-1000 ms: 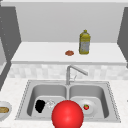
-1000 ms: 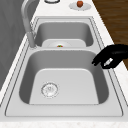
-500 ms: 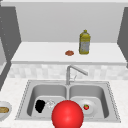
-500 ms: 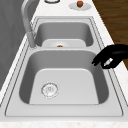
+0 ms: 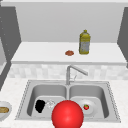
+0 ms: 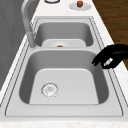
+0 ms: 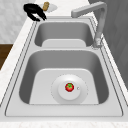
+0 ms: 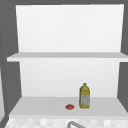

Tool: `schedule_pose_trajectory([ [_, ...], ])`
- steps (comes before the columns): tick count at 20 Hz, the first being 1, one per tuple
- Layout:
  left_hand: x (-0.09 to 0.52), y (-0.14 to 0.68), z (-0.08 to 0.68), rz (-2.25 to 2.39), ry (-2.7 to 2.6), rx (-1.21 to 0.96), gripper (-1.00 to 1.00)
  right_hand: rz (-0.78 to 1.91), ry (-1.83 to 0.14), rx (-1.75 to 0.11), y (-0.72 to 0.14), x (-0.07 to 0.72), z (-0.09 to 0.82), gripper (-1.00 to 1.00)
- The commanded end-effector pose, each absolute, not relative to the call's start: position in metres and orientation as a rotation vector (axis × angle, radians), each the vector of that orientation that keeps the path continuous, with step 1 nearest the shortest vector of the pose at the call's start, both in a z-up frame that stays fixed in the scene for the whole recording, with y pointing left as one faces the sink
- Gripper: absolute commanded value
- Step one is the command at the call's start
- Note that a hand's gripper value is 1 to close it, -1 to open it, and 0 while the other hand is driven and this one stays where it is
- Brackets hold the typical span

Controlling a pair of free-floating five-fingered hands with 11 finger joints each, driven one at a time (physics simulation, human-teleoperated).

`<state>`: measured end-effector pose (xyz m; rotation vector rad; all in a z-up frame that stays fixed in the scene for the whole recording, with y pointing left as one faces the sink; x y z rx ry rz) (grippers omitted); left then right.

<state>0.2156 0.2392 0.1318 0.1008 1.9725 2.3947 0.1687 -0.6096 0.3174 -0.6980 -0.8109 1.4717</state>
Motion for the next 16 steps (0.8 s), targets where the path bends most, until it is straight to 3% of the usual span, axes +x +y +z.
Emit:
schedule_pose_trajectory([
  [1, 0.216, 0.239, 0.132, 2.395, 1.973, 0.101, 0.00, 1.470, -0.823, -0.686, -0.614, 0.174, 0.303, -1.00],
  [16, 0.216, 0.239, 0.132, 2.395, 1.973, 0.101, 0.00, 1.475, -0.835, -0.658, -0.649, 0.199, 0.247, -1.00],
])
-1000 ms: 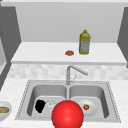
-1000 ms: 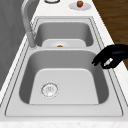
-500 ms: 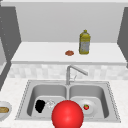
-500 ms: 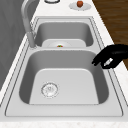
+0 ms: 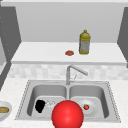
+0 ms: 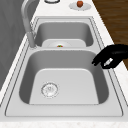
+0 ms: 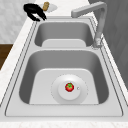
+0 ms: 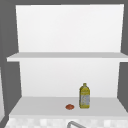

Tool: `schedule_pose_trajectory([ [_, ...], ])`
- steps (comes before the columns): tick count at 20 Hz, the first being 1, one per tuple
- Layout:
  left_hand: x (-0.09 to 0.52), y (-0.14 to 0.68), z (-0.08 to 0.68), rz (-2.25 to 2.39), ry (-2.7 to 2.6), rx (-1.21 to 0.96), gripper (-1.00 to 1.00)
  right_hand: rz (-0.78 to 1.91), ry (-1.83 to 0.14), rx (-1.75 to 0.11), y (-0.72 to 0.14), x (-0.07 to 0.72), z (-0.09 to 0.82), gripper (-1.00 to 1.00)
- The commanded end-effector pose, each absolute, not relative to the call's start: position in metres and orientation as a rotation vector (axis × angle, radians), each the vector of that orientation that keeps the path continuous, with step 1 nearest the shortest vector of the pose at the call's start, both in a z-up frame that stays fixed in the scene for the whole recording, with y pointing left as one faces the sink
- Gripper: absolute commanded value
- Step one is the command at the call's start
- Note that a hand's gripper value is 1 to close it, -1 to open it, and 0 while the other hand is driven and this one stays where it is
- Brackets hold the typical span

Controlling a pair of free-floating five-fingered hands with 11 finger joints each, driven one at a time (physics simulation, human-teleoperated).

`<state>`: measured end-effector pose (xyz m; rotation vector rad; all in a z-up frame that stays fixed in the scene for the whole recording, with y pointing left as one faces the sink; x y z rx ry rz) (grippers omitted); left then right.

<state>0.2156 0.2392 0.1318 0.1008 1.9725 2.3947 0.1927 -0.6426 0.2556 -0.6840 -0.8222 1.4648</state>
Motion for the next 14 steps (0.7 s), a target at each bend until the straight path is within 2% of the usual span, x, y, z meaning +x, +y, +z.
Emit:
schedule_pose_trajectory([
  [1, 0.216, 0.239, 0.132, 2.395, 1.973, 0.101, 0.00, 1.479, -0.832, -0.650, -0.652, 0.202, 0.243, -1.00],
  [14, 0.216, 0.239, 0.132, 2.395, 1.973, 0.101, 0.00, 1.487, -0.782, -0.601, -0.668, 0.243, 0.198, -1.00],
])
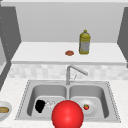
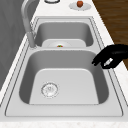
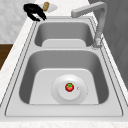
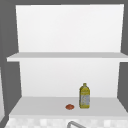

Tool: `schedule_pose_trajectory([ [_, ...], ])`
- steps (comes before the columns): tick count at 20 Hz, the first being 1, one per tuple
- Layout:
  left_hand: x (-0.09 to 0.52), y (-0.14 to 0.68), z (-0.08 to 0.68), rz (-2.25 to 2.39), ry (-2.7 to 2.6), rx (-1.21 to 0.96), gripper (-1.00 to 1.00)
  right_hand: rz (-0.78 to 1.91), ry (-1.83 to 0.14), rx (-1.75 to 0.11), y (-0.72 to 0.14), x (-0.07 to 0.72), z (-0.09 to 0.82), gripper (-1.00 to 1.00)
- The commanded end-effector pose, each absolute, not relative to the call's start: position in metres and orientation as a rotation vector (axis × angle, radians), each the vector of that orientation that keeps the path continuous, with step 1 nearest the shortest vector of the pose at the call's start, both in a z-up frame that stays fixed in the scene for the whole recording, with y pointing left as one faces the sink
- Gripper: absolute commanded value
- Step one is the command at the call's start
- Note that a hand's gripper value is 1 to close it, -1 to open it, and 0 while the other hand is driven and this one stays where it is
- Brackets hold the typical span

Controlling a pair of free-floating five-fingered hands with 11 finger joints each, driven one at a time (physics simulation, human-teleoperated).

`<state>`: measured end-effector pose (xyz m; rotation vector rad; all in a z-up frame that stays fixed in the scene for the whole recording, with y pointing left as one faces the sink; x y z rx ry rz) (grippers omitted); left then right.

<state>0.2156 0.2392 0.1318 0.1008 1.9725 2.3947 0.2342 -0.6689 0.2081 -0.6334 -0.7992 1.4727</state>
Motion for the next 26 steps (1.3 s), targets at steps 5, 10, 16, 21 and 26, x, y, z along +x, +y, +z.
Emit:
schedule_pose_trajectory([
  [5, 0.216, 0.239, 0.132, 2.395, 1.973, 0.101, 0.00, 1.494, -0.744, -0.577, -0.670, 0.262, 0.176, -1.00],
  [10, 0.216, 0.239, 0.132, 2.395, 1.973, 0.101, 0.00, 1.517, -0.724, -0.541, -0.678, 0.286, 0.153, -1.00],
  [16, 0.216, 0.239, 0.132, 2.395, 1.973, 0.101, 0.00, 1.523, -0.755, -0.481, -0.698, 0.305, 0.130, -1.00],
  [21, 0.216, 0.239, 0.132, 2.395, 1.973, 0.101, 0.00, 1.514, -0.792, -0.445, -0.719, 0.314, 0.120, -1.00],
  [26, 0.216, 0.239, 0.132, 2.395, 1.973, 0.101, 0.00, 1.509, -0.784, -0.479, -0.721, 0.317, 0.114, -1.00],
])
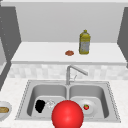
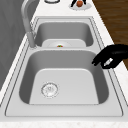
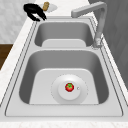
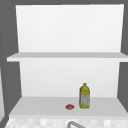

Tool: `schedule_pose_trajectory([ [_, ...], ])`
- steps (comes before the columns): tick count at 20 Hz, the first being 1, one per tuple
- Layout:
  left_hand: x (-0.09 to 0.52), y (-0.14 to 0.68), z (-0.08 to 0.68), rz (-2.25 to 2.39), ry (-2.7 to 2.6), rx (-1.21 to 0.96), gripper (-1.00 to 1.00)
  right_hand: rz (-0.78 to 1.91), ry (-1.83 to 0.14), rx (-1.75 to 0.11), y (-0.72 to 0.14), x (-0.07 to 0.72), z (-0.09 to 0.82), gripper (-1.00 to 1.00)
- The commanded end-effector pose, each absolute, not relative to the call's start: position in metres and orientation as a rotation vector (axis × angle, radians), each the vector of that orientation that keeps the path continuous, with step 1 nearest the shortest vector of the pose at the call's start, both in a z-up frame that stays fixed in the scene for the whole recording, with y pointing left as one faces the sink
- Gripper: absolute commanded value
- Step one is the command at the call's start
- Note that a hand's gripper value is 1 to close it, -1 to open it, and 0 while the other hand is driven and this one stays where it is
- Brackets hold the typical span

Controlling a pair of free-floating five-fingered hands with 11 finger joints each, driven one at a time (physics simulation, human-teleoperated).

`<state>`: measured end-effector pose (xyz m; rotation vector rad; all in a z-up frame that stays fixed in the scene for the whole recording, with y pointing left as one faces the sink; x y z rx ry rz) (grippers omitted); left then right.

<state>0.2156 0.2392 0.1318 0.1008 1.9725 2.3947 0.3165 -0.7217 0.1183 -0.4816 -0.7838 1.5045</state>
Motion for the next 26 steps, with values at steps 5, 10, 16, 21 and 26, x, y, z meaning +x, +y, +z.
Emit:
schedule_pose_trajectory([
  [5, 0.216, 0.239, 0.132, 2.395, 1.973, 0.101, 0.00, 1.505, -0.798, -0.510, -0.723, 0.319, 0.096, -1.00],
  [10, 0.216, 0.239, 0.132, 2.395, 1.973, 0.101, 0.00, 1.493, -0.821, -0.503, -0.724, 0.319, 0.093, 1.00],
  [16, 0.216, 0.239, 0.132, 2.395, 1.973, 0.101, 0.00, 1.448, -0.961, -0.706, -0.714, 0.329, 0.095, 1.00],
  [21, 0.216, 0.239, 0.132, 2.395, 1.973, 0.101, 0.00, 1.377, -1.003, -0.838, -0.715, 0.332, 0.109, 1.00],
  [26, 0.216, 0.239, 0.132, 2.395, 1.973, 0.101, 0.00, 1.355, -1.000, -0.875, -0.705, 0.335, 0.124, 1.00],
])
